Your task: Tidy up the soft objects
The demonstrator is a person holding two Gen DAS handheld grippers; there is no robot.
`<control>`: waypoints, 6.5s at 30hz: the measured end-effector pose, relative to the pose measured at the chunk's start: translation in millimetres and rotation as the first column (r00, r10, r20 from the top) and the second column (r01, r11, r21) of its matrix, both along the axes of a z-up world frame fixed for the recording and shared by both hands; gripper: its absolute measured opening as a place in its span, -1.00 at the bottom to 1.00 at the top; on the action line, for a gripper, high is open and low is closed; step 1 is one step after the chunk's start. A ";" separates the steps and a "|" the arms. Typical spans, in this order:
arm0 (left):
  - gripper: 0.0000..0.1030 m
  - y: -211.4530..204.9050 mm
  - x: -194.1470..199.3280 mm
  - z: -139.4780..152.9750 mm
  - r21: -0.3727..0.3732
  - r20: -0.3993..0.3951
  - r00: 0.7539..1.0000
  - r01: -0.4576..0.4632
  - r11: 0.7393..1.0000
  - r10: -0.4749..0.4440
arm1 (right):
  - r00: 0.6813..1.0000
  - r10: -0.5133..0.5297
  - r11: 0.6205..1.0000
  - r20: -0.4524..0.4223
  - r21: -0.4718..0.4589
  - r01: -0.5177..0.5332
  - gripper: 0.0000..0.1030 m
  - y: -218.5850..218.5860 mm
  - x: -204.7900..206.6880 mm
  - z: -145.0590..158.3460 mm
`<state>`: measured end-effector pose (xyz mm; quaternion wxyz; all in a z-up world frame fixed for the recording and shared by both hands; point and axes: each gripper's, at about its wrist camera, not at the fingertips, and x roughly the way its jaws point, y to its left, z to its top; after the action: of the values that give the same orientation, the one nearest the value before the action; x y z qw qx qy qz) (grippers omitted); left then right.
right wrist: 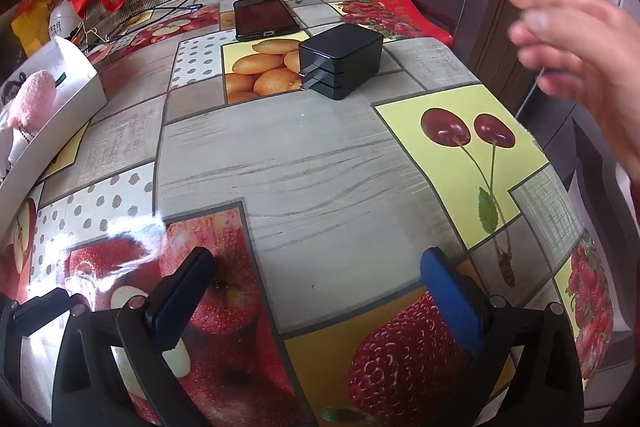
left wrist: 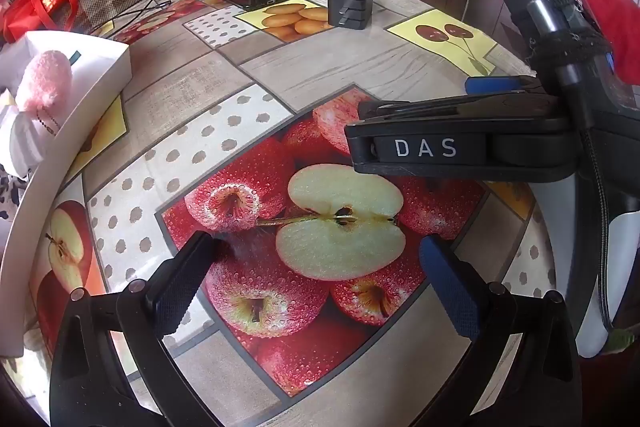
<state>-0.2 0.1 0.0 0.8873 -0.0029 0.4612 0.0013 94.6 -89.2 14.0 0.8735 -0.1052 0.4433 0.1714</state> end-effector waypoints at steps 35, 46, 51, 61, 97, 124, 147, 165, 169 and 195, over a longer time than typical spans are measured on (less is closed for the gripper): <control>0.99 -2.8 -8.7 5.1 0.023 -0.068 0.997 0.034 0.999 -0.032 | 0.999 0.045 0.999 -0.004 0.017 -0.045 1.00 12.1 8.8 -3.6; 0.99 -1.0 -10.4 5.1 -0.011 -0.046 0.998 0.034 0.999 -0.035 | 0.999 0.046 0.998 0.021 0.030 -0.046 1.00 9.8 7.3 -1.2; 0.99 -1.0 -10.7 4.9 -0.015 -0.042 0.999 0.035 0.999 -0.035 | 0.999 0.046 0.999 0.024 0.026 -0.047 1.00 10.1 6.9 -1.0; 0.99 1.0 -12.7 5.4 -0.033 -0.047 0.998 0.035 0.999 -0.036 | 0.998 0.046 0.999 0.031 0.016 -0.047 1.00 10.4 6.9 -1.0; 0.99 0.4 -14.4 5.3 -0.026 -0.033 0.999 0.036 0.999 -0.036 | 0.999 0.047 0.999 0.025 0.015 -0.047 1.00 11.6 7.2 -2.0; 0.99 43.2 -56.5 31.2 -0.233 0.115 0.986 -0.087 0.969 0.117 | 0.999 0.047 0.999 0.021 0.012 -0.047 1.00 10.1 6.5 -1.9; 0.99 129.8 -161.4 83.2 -0.139 0.595 0.655 -0.487 0.862 0.466 | 0.999 0.047 0.999 0.021 0.009 -0.047 1.00 10.5 7.1 -1.8; 1.00 130.5 -141.8 55.2 -0.041 0.445 0.692 -0.618 0.785 0.568 | 0.999 0.047 0.999 0.020 0.005 -0.047 1.00 11.0 7.8 -1.9; 1.00 132.8 -143.4 52.7 -0.040 0.406 0.671 -0.665 0.745 0.620 | 0.999 0.047 0.999 0.022 0.004 -0.047 1.00 11.3 8.0 -1.9; 0.99 65.0 -123.1 26.6 -0.051 0.058 0.968 -0.241 0.969 0.244 | 0.904 0.401 0.881 0.150 0.208 -0.426 1.00 2.9 -30.3 35.1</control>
<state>-123.2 65.2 26.6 0.8944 -0.0789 0.4288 0.0997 64.3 -86.4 49.2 0.8445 -0.1016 0.3416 0.3998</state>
